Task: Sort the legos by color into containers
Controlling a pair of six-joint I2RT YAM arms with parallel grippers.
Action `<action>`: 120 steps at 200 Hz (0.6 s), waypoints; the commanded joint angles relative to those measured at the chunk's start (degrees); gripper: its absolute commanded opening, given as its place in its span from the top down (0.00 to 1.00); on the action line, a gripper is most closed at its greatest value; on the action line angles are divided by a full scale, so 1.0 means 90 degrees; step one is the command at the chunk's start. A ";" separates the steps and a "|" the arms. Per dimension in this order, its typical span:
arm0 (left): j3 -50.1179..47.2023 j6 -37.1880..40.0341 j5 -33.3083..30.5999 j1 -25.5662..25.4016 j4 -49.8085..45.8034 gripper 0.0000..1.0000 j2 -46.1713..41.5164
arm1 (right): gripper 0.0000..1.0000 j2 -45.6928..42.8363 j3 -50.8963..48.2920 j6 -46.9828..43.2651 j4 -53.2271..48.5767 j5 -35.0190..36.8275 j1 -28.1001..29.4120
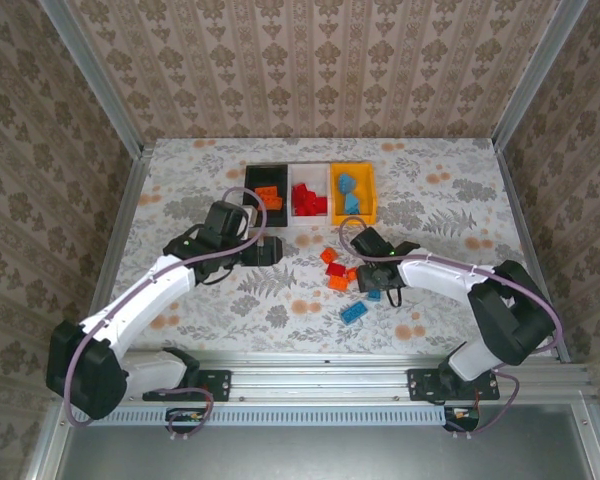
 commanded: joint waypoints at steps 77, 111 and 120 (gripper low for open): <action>-0.0417 -0.0039 0.0227 0.0277 -0.0006 0.00 -0.0624 | 0.44 -0.0047 -0.0115 0.0509 -0.0086 -0.0453 -0.0118; -0.0507 -0.0014 0.0293 0.0344 -0.0029 0.00 -0.0761 | 0.68 -0.0081 -0.0206 0.0666 0.0030 -0.0573 -0.0115; -0.0529 -0.0006 0.0307 0.0370 -0.0026 0.00 -0.0797 | 0.71 -0.0159 -0.0148 0.0667 -0.0023 -0.0476 -0.0118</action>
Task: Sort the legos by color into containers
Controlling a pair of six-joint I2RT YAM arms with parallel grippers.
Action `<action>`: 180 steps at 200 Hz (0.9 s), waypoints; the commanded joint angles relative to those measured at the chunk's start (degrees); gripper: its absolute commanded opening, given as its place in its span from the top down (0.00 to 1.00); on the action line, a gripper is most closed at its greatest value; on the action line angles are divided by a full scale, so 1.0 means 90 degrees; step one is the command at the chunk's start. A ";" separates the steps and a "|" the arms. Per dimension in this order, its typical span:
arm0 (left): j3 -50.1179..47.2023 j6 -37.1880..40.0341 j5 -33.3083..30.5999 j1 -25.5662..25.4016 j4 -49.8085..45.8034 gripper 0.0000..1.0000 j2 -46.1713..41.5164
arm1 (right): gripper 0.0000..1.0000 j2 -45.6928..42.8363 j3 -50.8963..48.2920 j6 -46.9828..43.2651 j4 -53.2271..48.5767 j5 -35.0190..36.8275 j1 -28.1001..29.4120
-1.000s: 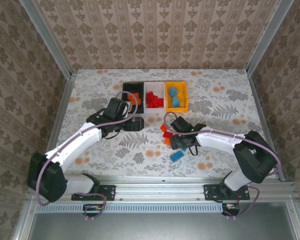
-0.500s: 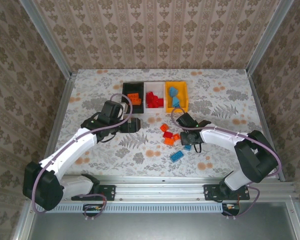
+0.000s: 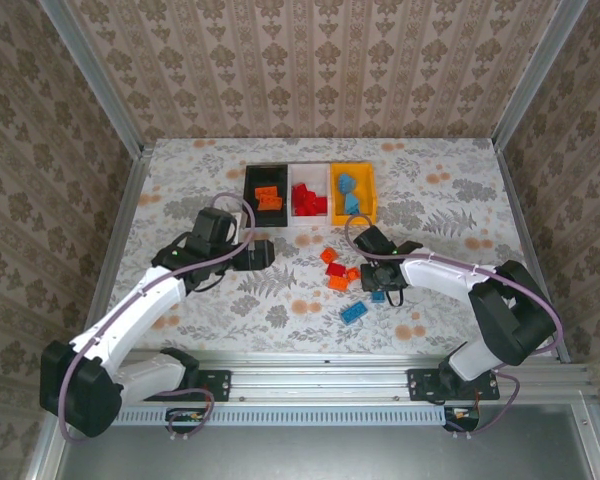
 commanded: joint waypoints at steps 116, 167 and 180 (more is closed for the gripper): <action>-0.1409 -0.0928 0.1064 0.0332 0.1031 0.00 -0.0271 | 0.76 0.1394 0.3413 -0.1753 -0.0001 0.1744 -0.0591; -0.1763 -0.0939 0.1154 0.0336 0.0893 0.00 -0.0685 | 0.74 0.3605 0.6039 -0.2125 -0.0321 0.1516 -0.0885; -0.1775 -0.0908 0.1180 0.0338 0.0780 0.00 -0.0791 | 0.72 0.3974 0.6523 -0.2069 -0.0528 0.1415 -0.0954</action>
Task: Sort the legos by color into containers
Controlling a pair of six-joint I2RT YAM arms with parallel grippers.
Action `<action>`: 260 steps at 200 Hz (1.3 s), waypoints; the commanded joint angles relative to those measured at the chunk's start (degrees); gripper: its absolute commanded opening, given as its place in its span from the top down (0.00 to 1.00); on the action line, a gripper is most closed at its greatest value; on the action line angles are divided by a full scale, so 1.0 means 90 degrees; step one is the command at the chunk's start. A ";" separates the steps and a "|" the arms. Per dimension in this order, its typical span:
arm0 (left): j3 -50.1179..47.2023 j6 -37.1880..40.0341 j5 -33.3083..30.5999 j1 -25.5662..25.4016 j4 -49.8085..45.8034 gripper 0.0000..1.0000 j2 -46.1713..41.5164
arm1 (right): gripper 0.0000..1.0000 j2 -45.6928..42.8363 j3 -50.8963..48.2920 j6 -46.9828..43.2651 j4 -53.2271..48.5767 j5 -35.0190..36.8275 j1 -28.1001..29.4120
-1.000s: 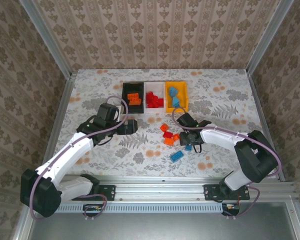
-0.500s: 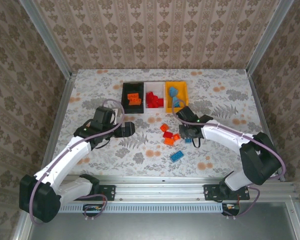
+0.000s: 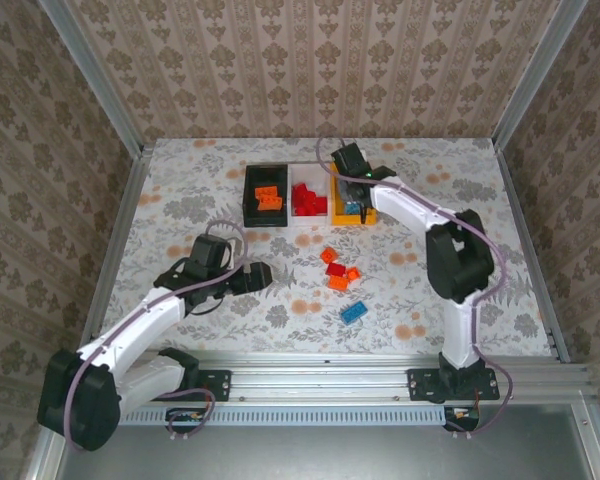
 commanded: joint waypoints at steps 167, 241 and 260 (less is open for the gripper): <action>-0.0843 -0.0673 0.0465 -0.0338 0.1015 0.00 -0.0282 | 0.20 -0.5000 -0.5751 0.5682 -0.1025 0.0451 0.3272; -0.1347 -0.0859 0.0271 -0.0419 0.0784 0.00 -0.1078 | 0.13 -0.3829 -0.5861 0.7361 -0.0692 0.0074 0.3802; -0.1409 -0.0826 0.0180 -0.0420 0.0554 0.00 -0.1397 | 0.15 -0.3548 -0.5742 0.7522 -0.0718 0.0244 0.3793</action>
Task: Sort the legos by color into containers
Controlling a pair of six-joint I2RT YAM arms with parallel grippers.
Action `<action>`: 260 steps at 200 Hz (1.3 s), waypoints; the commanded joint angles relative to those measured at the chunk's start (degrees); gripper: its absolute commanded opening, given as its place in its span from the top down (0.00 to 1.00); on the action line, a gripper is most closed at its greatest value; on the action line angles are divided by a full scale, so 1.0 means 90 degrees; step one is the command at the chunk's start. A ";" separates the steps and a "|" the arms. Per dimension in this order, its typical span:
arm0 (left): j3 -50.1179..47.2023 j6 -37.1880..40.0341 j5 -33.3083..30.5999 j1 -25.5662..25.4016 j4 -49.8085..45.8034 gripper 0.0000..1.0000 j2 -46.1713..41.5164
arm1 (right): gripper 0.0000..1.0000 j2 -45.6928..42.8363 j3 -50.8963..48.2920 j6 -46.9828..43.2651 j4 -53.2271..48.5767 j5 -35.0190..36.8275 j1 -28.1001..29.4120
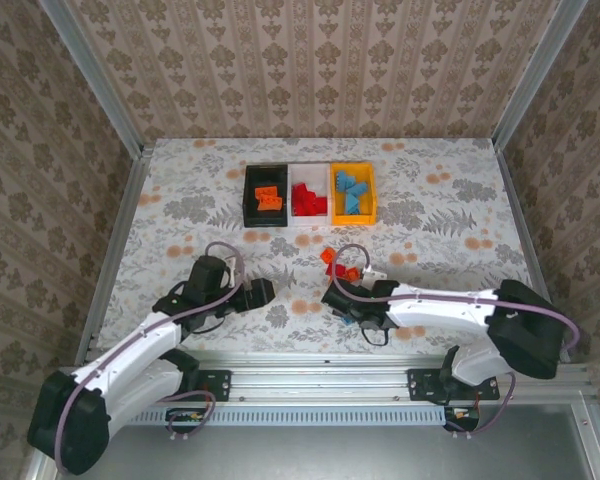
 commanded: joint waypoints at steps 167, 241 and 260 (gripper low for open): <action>0.0109 0.0034 -0.0256 0.0036 -0.0568 0.00 -0.0380 | 0.79 -0.0698 0.0523 -0.1975 0.0483 0.0326 -0.1282; -0.0001 -0.0326 -0.0427 0.0385 -0.1079 0.00 -0.0590 | 0.78 0.2928 0.4987 -0.5659 0.0612 -0.1159 -0.3875; -0.0011 -0.0338 -0.0414 0.0436 -0.1299 0.00 -0.0819 | 0.75 0.4045 0.6515 -0.5763 -0.0140 -0.1434 -0.4037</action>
